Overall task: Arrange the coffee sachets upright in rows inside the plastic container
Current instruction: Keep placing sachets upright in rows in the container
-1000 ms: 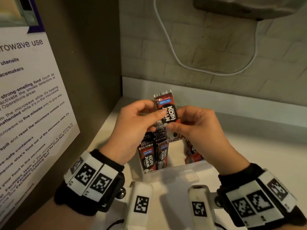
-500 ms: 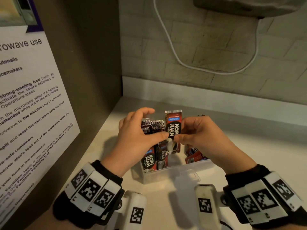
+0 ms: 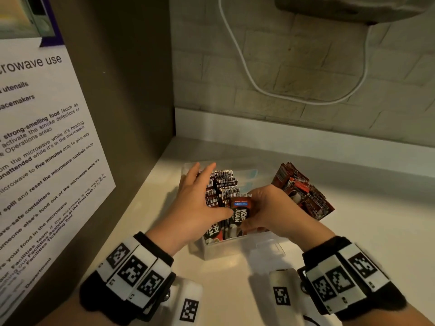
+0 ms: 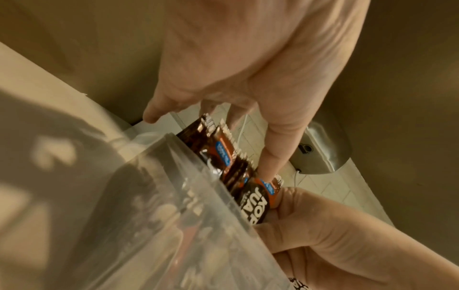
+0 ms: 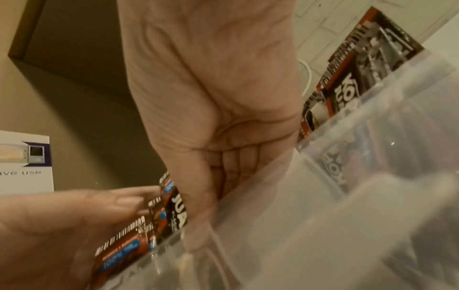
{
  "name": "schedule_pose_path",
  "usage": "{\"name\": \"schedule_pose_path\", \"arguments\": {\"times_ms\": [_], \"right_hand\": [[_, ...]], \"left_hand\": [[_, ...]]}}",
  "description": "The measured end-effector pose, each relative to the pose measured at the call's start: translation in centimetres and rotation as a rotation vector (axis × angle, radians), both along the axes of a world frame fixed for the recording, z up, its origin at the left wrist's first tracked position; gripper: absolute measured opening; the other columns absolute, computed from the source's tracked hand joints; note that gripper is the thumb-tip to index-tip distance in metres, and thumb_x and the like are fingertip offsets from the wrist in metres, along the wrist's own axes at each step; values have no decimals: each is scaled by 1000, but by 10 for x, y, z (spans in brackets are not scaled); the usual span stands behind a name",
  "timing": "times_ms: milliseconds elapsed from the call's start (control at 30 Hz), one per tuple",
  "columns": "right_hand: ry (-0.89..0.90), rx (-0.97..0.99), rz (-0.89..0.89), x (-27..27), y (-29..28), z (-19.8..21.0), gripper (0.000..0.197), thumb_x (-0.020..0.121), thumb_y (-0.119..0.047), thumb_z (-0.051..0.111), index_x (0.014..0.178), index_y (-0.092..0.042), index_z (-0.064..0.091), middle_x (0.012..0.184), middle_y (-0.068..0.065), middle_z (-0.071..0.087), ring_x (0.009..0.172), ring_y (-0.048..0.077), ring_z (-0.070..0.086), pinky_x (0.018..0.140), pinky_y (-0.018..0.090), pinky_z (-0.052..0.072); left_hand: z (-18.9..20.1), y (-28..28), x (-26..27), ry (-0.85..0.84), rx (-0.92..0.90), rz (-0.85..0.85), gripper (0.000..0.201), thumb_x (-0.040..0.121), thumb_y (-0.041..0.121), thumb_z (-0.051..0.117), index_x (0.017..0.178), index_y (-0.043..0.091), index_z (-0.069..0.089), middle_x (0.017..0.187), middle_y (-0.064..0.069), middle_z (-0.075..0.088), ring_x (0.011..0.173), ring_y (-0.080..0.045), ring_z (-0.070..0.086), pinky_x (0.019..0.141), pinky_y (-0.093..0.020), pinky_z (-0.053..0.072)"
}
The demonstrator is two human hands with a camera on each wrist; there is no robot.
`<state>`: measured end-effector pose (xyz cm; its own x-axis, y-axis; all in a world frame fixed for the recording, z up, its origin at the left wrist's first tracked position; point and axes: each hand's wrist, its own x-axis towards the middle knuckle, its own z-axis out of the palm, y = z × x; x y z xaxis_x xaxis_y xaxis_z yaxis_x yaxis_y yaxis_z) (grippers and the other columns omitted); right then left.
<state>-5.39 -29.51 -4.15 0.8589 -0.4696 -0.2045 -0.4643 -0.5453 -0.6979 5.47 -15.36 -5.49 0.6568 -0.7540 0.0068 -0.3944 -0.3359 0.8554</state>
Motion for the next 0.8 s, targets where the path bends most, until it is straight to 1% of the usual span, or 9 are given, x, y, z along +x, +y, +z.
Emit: {"name": "schedule_pose_path", "arguments": {"times_ms": [67, 100, 200, 267, 333, 533, 667, 733, 800], "right_hand": [[17, -40, -1, 3, 0, -3, 19, 66, 0, 82, 71, -8, 65, 60, 0, 67, 52, 8, 66, 53, 20, 54], [22, -59, -3, 4, 1, -4, 20, 66, -1, 82, 69, -9, 64, 58, -2, 65, 48, 5, 63, 51, 18, 52], [31, -113, 3, 6, 1, -9, 22, 64, -5, 84, 67, -9, 63, 57, -5, 63, 48, 4, 58, 52, 19, 53], [34, -134, 10, 7, 2, -12, 26, 63, -8, 85, 61, -15, 59, 54, -8, 60, 47, 4, 55, 51, 18, 48], [37, -143, 13, 7, 2, -14, 27, 63, -10, 85, 61, -16, 58, 54, -9, 58, 48, 5, 53, 51, 17, 45], [30, -152, 15, 7, -1, -21, 20, 63, -12, 83, 74, -9, 67, 59, -8, 62, 51, 4, 54, 56, 21, 48], [55, -188, 40, 9, -1, -22, 28, 62, -19, 84, 84, -11, 68, 76, 0, 71, 72, 18, 68, 68, 33, 55], [79, -193, 46, 11, -1, -22, 34, 61, -21, 84, 90, -14, 67, 83, 0, 70, 76, 17, 67, 71, 32, 55], [100, -174, 50, 12, -1, -23, 38, 62, -23, 85, 94, -18, 66, 87, -3, 69, 78, 12, 65, 70, 27, 55]], "left_hand": [[3, -1, 1, -28, 14, -25, 88, 81, 20, 75, 149, 42, 23, 159, 18, 5, 149, -13, 3, 119, -45, 20], [4, -1, 1, -39, 11, -26, 84, 83, 18, 72, 148, 42, 25, 159, 18, 7, 149, -13, -2, 121, -43, 15], [5, -2, 1, -50, -2, -11, 77, 87, 14, 67, 147, 41, 28, 159, 16, 13, 149, -12, -6, 120, -41, 7], [5, -2, 1, -57, -1, -9, 76, 87, 13, 66, 147, 41, 29, 159, 16, 15, 149, -13, -6, 121, -41, 5], [5, -3, 1, -64, 5, -7, 76, 86, 14, 67, 147, 41, 30, 159, 17, 15, 149, -13, -6, 120, -41, 5], [6, -3, 1, -97, 51, -19, 77, 86, 16, 69, 147, 41, 29, 159, 17, 12, 149, -14, -7, 120, -40, 7], [6, -4, 1, -115, 72, -19, 77, 86, 17, 69, 147, 40, 29, 159, 18, 12, 148, -13, -7, 119, -40, 7], [6, -4, 1, -117, 77, -22, 76, 86, 17, 69, 147, 40, 29, 159, 18, 11, 148, -14, -8, 119, -40, 7], [6, -5, 1, -120, 82, -25, 76, 86, 18, 68, 147, 41, 29, 159, 18, 10, 148, -13, -8, 120, -42, 8]]}}
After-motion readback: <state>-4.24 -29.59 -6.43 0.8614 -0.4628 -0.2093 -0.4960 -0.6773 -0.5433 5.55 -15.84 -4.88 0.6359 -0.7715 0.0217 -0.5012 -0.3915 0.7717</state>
